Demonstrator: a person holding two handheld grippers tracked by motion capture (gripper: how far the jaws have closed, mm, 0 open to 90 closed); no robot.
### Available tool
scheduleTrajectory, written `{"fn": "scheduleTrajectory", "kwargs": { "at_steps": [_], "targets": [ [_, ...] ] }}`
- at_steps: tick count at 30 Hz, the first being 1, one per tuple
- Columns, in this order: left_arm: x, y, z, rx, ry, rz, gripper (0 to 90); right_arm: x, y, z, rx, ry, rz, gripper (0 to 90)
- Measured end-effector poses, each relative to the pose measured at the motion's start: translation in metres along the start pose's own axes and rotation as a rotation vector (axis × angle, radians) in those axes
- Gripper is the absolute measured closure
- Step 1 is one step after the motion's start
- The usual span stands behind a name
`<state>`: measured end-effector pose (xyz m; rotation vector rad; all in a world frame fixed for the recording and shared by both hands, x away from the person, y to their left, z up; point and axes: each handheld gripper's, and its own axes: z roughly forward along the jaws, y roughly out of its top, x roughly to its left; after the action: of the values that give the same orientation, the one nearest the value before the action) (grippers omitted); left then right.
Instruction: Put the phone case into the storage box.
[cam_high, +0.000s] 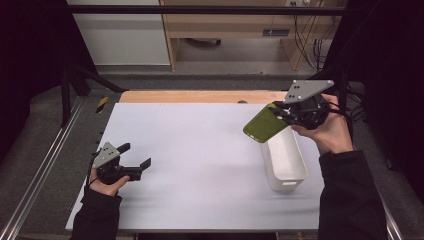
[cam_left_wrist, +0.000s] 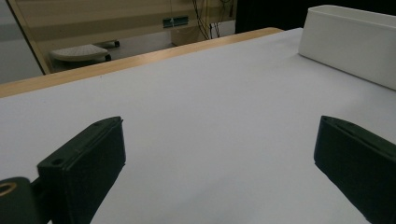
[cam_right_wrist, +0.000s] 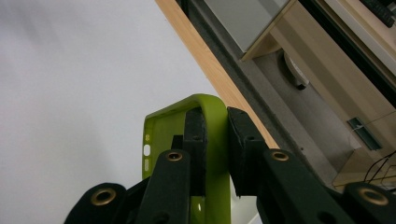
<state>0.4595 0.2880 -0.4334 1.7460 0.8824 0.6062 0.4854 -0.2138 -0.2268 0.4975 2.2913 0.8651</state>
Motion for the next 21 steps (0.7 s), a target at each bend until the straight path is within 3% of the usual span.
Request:
{"fn": "scheduleTrajectory", "kwargs": {
  "at_steps": [21],
  "targets": [
    [0.0,-0.001,0.002,0.006,-0.002,0.008,1.9,-0.027,-0.007,0.014,0.083,-0.05,-0.074,78.7]
  ]
}}
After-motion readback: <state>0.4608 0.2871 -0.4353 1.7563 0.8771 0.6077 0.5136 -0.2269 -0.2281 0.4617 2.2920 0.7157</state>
